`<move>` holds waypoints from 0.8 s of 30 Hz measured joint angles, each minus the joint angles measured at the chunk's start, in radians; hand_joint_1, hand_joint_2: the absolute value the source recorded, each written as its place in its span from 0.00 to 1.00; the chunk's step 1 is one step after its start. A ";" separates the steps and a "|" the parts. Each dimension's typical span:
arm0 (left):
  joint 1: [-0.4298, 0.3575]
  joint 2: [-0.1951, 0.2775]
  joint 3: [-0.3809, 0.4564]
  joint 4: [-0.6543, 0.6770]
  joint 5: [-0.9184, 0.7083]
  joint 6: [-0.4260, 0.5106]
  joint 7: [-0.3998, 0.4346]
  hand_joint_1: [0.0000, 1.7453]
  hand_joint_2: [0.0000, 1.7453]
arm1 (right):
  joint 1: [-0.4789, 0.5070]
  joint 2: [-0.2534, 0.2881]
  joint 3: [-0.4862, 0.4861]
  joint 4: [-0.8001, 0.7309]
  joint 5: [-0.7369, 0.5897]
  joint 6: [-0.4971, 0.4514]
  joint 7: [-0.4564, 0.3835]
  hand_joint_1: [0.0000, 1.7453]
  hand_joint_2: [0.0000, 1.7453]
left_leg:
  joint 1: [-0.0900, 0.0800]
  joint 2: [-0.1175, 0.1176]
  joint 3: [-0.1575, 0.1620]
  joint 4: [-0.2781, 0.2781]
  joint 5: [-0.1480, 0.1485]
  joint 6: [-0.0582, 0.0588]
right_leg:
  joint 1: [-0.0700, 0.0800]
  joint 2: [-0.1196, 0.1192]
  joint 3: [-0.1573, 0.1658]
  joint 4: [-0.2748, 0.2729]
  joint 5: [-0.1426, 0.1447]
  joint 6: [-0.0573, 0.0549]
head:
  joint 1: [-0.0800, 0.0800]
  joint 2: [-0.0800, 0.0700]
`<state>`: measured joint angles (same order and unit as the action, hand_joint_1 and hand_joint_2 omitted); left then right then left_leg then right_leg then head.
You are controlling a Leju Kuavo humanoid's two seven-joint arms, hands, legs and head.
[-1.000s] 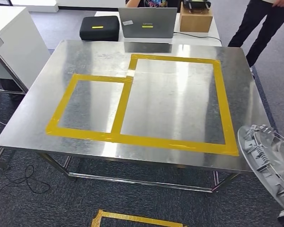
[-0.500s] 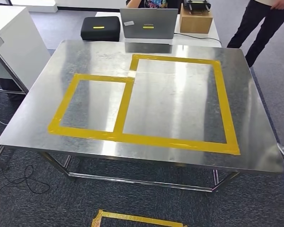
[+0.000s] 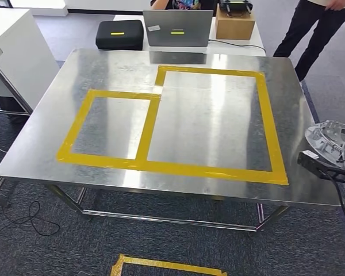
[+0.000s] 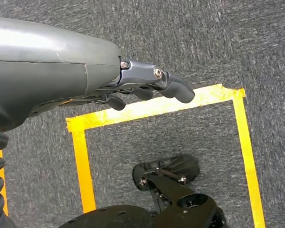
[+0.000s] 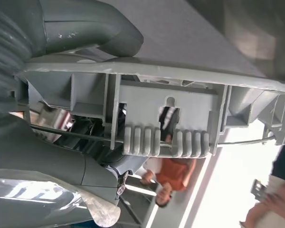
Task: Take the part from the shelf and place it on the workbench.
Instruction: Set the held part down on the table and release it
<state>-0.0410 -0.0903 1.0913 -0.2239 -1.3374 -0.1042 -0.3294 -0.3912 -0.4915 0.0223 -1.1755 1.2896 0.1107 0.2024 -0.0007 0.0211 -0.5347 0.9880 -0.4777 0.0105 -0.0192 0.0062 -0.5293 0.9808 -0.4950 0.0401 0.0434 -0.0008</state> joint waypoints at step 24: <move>0.000 0.001 0.000 0.000 -0.004 0.000 0.014 0.00 1.00 | -0.247 0.098 0.391 0.126 0.189 -0.027 0.032 1.00 1.00 | 0.000 -0.003 -0.010 0.000 0.005 -0.001 | 0.001 -0.007 -0.006 0.001 0.003 0.000 | 0.000 0.000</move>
<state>-0.0407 -0.0896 1.0914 -0.2239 -1.3416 -0.1041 -0.3155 -0.6384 -0.3939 0.4130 -1.0495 1.4782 0.0838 0.2340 -0.0005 0.0183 -0.5447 0.9882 -0.4723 0.0095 -0.0185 -0.0012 -0.5356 0.9821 -0.4918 0.0396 0.0434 -0.0008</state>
